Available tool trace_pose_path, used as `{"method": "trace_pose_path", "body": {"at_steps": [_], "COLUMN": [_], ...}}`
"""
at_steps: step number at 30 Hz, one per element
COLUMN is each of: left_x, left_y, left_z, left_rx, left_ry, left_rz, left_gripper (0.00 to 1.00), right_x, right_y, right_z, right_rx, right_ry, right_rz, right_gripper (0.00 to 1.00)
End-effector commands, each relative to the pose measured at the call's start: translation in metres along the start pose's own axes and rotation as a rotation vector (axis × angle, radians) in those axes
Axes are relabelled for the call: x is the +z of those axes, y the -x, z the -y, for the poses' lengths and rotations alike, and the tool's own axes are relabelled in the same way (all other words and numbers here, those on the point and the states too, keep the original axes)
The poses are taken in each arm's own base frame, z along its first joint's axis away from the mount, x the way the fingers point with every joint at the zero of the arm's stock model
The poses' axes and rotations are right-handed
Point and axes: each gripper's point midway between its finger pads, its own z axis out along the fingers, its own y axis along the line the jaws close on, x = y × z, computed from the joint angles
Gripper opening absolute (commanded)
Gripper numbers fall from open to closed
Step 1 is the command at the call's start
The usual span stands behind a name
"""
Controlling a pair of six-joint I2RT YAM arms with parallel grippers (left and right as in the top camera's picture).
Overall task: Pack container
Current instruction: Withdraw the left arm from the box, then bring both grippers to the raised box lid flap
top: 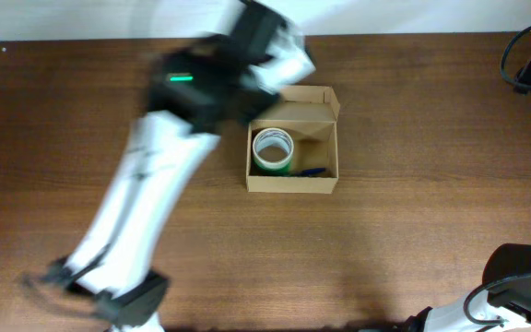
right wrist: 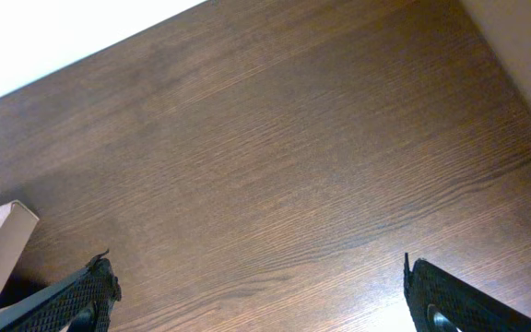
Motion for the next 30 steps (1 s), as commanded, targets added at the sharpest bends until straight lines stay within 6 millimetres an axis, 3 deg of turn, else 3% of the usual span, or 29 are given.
{"method": "trace_pose_path", "body": {"at_steps": [1, 3, 6, 7, 8, 9, 11, 12, 13, 15, 19, 24, 30], "left_x": [-0.01, 0.001, 0.037, 0.05, 0.065, 0.079, 0.105, 0.12, 0.13, 0.151, 0.194, 0.239, 0.285], "left_y": [-0.059, -0.095, -0.127, -0.134, -0.141, -0.147, -0.156, -0.158, -0.159, -0.158, -0.154, -0.145, -0.136], "left_z": [-0.082, -0.114, -0.126, -0.125, -0.125, -0.123, -0.117, -0.113, -0.108, -0.097, -0.076, -0.047, 0.001], "left_rx": [-0.33, -0.511, -0.697, -0.749, -0.798, -0.844, -0.916, -0.93, -0.94, -0.955, -0.996, -1.042, -1.057], "left_ry": [0.17, 0.151, -0.028, -0.104, -0.169, -0.225, -0.314, -0.36, -0.396, -0.48, -0.605, -0.716, -0.784], "left_rz": [-0.063, -0.072, -0.042, -0.023, -0.013, -0.008, -0.012, -0.012, -0.014, -0.012, -0.014, -0.027, -0.097], "left_gripper": [0.59, 0.62, 0.58, 0.52, 0.47, 0.42, 0.27, 0.19, 0.1, 0.02, 0.02, 0.02, 0.02], "right_x": [0.002, 0.001, -0.001, -0.001, 0.001, 0.006, 0.023, 0.032, 0.044, 0.069, 0.122, 0.181, 0.219], "right_y": [0.003, 0.011, 0.022, 0.023, 0.024, 0.023, 0.017, 0.013, 0.008, -0.003, -0.033, -0.087, -0.143], "right_z": [-0.011, -0.022, -0.037, -0.044, -0.052, -0.058, -0.068, -0.075, -0.081, -0.097, -0.12, -0.152, -0.198], "right_rx": [0.009, 0.002, -0.009, -0.013, -0.008, 0.013, 0.05, 0.06, 0.069, 0.088, 0.133, 0.174, 0.118], "right_ry": [0.067, 0.134, 0.222, 0.262, 0.31, 0.341, 0.405, 0.441, 0.479, 0.575, 0.681, 0.74, 0.759], "right_rz": [0.005, 0.039, 0.082, 0.086, 0.083, 0.069, 0.019, -0.011, -0.046, -0.121, -0.274, -0.491, -0.648], "right_gripper": [0.99, 0.99, 0.99, 0.9, 0.6, 0.46, 0.24, 0.09, 0.04, 0.04, 0.04, 0.04, 0.04]}}
